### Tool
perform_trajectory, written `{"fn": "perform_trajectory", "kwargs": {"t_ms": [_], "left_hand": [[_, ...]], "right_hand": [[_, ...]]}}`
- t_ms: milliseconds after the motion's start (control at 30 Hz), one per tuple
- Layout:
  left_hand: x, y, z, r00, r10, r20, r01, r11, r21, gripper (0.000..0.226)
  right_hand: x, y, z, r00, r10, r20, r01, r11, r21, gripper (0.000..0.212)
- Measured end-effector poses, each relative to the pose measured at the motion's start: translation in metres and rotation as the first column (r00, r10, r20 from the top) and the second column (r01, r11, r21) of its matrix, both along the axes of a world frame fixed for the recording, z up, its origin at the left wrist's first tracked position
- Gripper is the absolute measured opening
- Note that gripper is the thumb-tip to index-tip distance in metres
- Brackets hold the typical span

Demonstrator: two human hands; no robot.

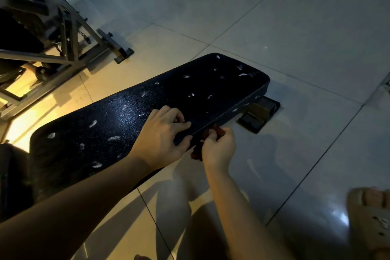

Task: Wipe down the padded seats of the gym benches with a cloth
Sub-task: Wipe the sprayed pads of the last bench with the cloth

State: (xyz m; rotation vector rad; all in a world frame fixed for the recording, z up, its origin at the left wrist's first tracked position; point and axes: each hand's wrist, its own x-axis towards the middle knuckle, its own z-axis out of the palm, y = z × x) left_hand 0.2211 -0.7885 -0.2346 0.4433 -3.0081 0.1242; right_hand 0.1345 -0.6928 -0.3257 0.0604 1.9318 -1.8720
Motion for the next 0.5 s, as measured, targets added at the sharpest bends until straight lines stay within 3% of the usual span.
{"fn": "perform_trajectory", "kwargs": {"t_ms": [67,200,333,500], "left_hand": [[0.0,0.0,-0.001,1.0,0.001,-0.007,-0.001,1.0,-0.009,0.041],[0.001,0.0,-0.001,1.0,0.004,-0.023,-0.004,1.0,-0.001,0.041],[0.0,-0.001,-0.001,1.0,-0.009,-0.02,0.009,1.0,-0.001,0.042],[0.001,0.0,-0.001,1.0,0.001,-0.018,-0.001,1.0,-0.001,0.044]], "right_hand": [[-0.008,0.0,-0.007,0.999,-0.008,0.034,0.007,0.999,0.043,0.006],[0.013,0.003,0.005,0.998,0.048,-0.048,-0.048,0.999,0.008,0.007],[-0.005,-0.003,-0.005,0.997,-0.026,0.071,0.025,1.0,0.012,0.007],[0.011,0.0,0.003,1.0,0.025,0.0,-0.025,0.999,-0.028,0.006]]}}
